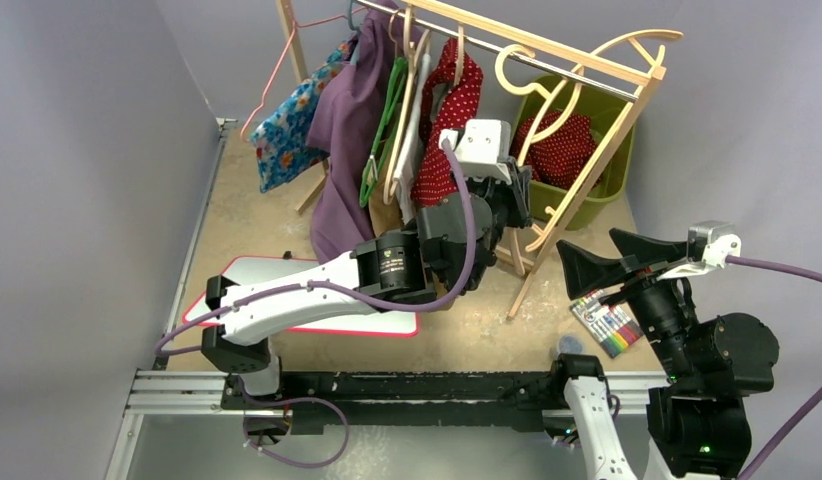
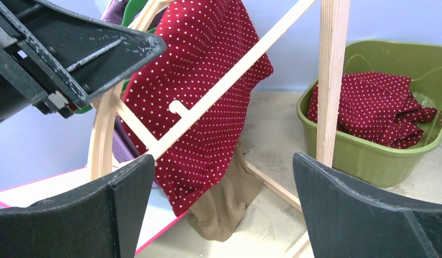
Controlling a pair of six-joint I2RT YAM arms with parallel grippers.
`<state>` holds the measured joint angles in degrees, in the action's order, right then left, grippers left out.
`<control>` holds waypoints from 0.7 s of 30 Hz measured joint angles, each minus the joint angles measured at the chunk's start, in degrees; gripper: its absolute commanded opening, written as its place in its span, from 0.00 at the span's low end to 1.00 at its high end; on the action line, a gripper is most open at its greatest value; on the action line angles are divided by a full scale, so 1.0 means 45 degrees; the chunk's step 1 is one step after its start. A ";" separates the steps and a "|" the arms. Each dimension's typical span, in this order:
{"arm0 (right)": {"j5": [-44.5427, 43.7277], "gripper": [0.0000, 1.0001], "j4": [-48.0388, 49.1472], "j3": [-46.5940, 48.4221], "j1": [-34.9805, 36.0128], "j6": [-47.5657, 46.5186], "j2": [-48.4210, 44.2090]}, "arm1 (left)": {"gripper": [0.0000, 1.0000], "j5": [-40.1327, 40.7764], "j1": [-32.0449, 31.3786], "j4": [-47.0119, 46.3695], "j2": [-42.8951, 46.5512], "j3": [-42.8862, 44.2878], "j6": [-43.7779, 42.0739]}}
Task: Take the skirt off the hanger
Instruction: Place the hanger at the clothesline.
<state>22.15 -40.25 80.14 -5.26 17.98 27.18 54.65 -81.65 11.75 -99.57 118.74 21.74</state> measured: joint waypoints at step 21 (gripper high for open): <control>-0.0029 0.99 0.0005 0.0000 0.0000 0.0000 -0.0073 | 0.11 -0.0199 0.0379 0.1413 -0.1433 0.2118 -0.0364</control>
<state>22.02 -40.23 80.14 -5.26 17.98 26.85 53.76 -79.94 18.11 -106.02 128.27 20.10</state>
